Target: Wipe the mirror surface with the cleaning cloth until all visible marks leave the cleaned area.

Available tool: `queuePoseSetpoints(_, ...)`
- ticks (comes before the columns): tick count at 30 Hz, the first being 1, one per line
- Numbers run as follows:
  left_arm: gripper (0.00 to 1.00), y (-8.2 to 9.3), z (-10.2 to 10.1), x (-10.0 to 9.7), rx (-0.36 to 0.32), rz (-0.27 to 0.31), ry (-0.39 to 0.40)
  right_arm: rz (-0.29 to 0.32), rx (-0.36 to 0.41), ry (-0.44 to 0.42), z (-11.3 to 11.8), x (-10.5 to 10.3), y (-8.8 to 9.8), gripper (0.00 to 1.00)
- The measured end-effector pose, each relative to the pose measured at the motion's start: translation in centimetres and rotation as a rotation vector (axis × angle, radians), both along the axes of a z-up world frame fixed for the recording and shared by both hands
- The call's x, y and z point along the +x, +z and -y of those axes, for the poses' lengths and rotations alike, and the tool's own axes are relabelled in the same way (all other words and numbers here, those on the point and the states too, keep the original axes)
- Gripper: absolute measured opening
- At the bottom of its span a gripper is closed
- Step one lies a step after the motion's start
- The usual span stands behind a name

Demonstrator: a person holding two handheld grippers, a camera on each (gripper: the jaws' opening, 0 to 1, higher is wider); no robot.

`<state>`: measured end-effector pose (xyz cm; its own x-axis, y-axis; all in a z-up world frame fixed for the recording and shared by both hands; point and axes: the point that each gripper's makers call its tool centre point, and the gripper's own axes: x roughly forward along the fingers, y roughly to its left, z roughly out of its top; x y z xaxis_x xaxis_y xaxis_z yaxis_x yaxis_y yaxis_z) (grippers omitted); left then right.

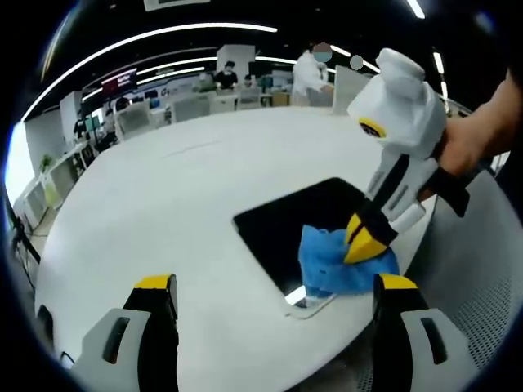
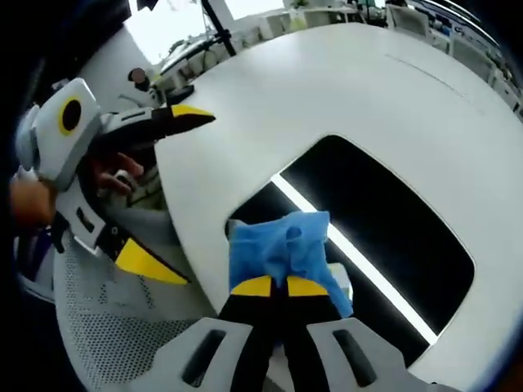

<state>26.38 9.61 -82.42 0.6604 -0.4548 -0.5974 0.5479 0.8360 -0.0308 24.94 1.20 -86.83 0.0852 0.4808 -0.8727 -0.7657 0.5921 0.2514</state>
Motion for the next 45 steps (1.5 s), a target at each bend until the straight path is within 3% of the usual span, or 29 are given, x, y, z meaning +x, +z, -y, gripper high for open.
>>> queuePoseSetpoints(15, 1.0, -0.1, 0.1, -0.1, 0.0, -0.006, 0.007, -0.021, 0.012, 0.003, 1.1, 0.1, 0.0, 0.0)
queuePoseSetpoints(29, 1.0, -0.4, 0.3, -0.3, 0.008, -0.026, -0.011, -0.043, 0.0, -0.024, 5.2, 0.6, -0.1, 0.0)
queuePoseSetpoints(39, 1.0, -0.3, 0.0, -0.2, 0.003, -0.025, 0.008, -0.055, -0.005, -0.016, 5.1, 0.6, 0.0, 0.0)
queuePoseSetpoints(45, 1.0, 0.0, -0.1, 0.0, -0.011, -0.015, 0.021, -0.06, -0.018, -0.024, 5.1, 1.9, 0.0, 0.0)
